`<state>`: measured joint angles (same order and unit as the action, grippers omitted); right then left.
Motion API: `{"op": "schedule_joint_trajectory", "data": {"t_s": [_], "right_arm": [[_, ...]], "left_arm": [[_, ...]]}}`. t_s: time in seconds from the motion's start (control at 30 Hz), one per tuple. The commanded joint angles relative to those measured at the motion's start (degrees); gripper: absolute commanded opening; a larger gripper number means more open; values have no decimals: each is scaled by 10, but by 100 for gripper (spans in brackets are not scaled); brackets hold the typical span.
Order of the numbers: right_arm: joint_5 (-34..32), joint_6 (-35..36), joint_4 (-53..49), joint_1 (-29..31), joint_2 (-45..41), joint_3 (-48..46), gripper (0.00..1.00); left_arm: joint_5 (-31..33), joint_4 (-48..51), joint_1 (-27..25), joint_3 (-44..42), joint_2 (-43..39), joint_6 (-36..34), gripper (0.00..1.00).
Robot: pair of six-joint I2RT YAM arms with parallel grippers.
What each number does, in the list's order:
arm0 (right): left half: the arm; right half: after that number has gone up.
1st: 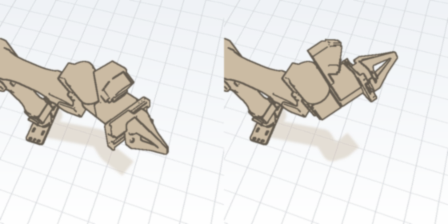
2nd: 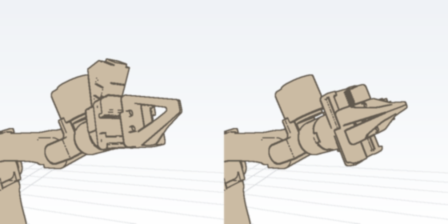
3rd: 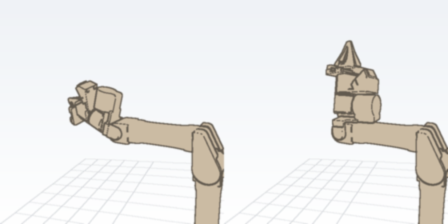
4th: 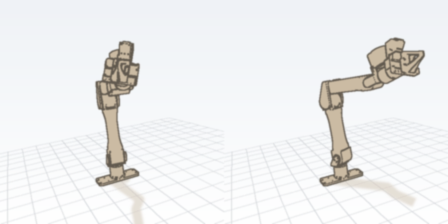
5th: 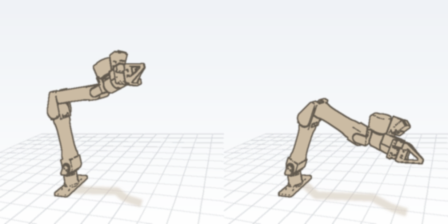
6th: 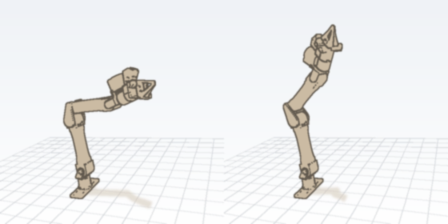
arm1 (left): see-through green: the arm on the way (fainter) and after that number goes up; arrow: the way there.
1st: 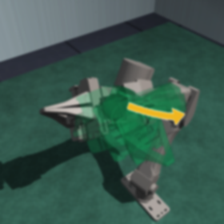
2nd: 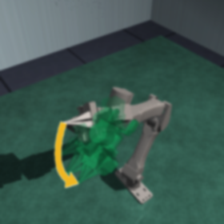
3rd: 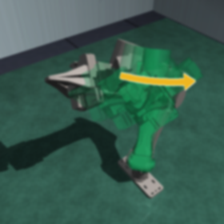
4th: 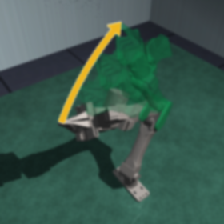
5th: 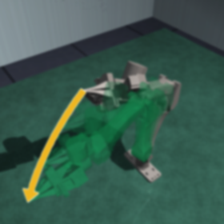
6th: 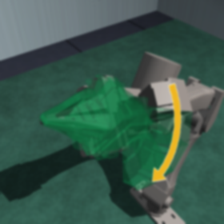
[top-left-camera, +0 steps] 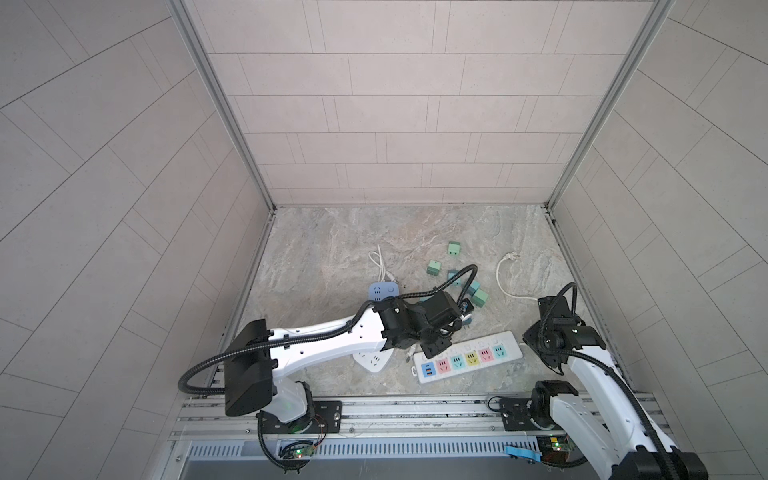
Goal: Insert the plug
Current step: 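Push the cable end of the white power strip with the right gripper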
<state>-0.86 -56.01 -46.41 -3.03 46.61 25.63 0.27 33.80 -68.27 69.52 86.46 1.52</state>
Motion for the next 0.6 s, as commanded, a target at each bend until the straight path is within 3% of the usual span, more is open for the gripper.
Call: {"op": "schedule_joint_trajectory", "data": {"t_s": [0.0, 0.27, 0.57], "right_arm": [[24, -13, 14, 11, 22, -21, 45], [44, -60, 57, 58, 51, -29, 45], [26, -175, 100, 179, 11, -72, 45]], "left_arm": [[-5, -5, -1, 21, 1, -3, 0], [-14, 23, -1, 51, 31, -14, 0], [-19, 22, -1, 52, 29, -18, 0]]}}
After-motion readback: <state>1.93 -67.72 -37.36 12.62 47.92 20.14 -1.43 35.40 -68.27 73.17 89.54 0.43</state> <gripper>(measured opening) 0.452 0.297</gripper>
